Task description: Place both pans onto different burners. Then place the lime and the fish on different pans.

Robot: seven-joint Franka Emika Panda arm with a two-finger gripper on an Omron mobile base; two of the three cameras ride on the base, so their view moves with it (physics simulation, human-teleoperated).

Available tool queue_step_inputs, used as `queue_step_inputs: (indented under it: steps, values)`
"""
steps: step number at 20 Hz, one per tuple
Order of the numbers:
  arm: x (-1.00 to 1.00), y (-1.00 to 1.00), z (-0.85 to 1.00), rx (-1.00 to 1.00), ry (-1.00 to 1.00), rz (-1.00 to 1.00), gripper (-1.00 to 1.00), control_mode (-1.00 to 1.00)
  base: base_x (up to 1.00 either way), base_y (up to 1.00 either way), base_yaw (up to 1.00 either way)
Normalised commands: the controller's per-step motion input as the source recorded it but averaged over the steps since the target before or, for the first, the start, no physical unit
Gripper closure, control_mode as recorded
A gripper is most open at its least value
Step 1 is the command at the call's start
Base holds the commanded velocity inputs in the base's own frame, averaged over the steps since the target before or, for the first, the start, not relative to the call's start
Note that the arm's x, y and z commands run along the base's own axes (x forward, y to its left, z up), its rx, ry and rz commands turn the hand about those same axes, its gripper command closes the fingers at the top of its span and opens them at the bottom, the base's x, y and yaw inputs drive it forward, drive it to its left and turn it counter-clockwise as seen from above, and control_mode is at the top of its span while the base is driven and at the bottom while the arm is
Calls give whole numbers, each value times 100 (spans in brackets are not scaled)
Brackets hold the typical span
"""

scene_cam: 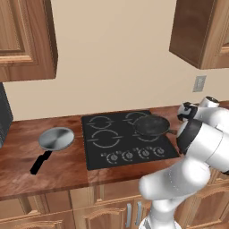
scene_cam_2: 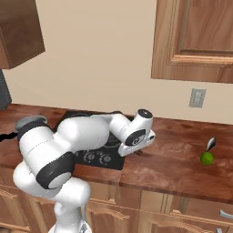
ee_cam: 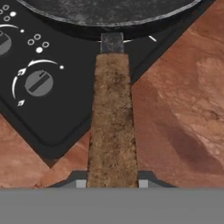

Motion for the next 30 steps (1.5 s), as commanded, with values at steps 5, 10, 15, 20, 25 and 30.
queue_step_inputs:
  steps: [5,10,15,20,25,30]
  values:
    - [10,30,-27,0,6,6,100,-100,0,0,0]
    - [29,9,-32,0,0,4,100,-100,0,0,0]
    - [36,-9,0,0,0,0,100,-100,0,0,0]
    - [2,-42,0,0,0,0,100,-100,0,0,0]
    - [0,-11,-6,0,0,0,100,-100,0,0,0]
    - [0,1,-8,0,0,0,100,-100,0,0,0]
